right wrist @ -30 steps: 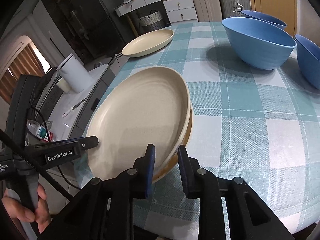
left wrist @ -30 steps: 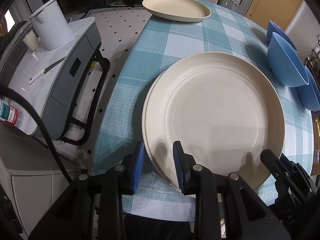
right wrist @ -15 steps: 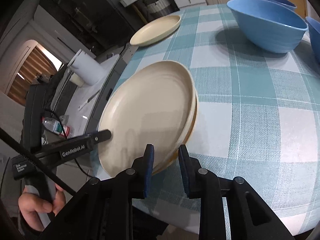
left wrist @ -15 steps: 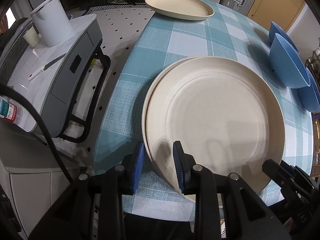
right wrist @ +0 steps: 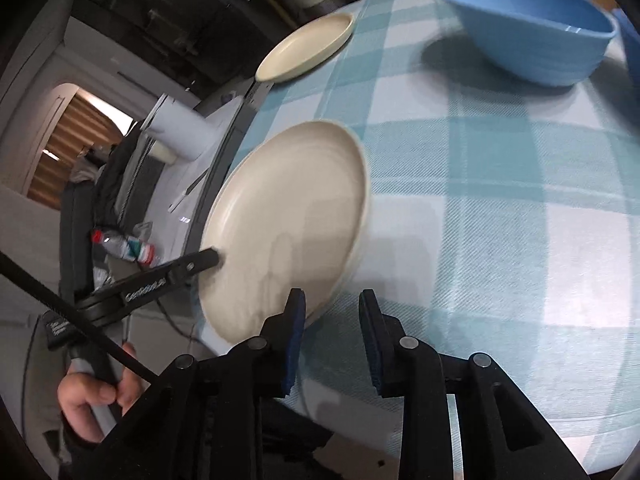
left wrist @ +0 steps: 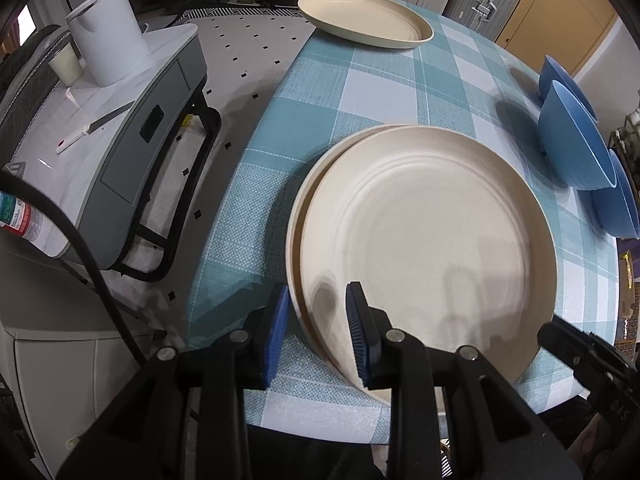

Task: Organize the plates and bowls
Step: 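Lower the held plate onto the nearest cream plate with both grippers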

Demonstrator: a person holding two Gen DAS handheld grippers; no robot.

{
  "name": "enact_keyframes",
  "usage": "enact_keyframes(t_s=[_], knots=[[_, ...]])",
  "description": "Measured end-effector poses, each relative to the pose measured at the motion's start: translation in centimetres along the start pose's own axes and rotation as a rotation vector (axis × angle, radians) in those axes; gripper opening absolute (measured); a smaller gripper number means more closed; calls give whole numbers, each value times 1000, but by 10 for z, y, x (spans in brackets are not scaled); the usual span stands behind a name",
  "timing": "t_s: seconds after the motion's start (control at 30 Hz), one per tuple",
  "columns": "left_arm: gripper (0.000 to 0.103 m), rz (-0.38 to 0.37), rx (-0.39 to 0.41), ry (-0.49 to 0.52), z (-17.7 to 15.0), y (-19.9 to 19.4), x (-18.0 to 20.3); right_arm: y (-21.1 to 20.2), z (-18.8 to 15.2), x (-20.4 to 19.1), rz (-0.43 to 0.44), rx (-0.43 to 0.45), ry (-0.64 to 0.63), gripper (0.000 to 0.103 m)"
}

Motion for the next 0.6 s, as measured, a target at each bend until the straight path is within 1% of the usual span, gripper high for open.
enact_keyframes(t_s=[0.07,0.1,0.13,0.2,0.4,0.53,0.57,0.6], knots=[[27,0,2,0,0,0,0,-4,2,0,-18,45,1,27],[28,0,4,1,-1,0,0,-4,3,1,-12,48,5,27],[28,0,4,0,-1,0,1,-2,4,1,5,34,11,27],[28,-3,3,-2,-1,0,0,0,4,1,22,32,16,27],[28,-14,2,-12,-1,0,-1,13,3,-2,34,-1,24,27],[29,-26,-2,-18,-2,1,-2,13,3,-2,37,7,26,27],[30,-31,-1,-25,-2,2,-3,12,4,-3,37,14,25,27],[35,-39,2,-31,-3,2,-5,10,4,-3,38,23,24,27]])
Point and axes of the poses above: each gripper's, at about its wrist camera, not at the fingertips, and y roughly the way its jaws point, x to its right, z to its top, the point moved 1 cm from there along y, roughly the way its jaws point, and after that the axes turned 8 degrees about y, right-handed, at the moved point
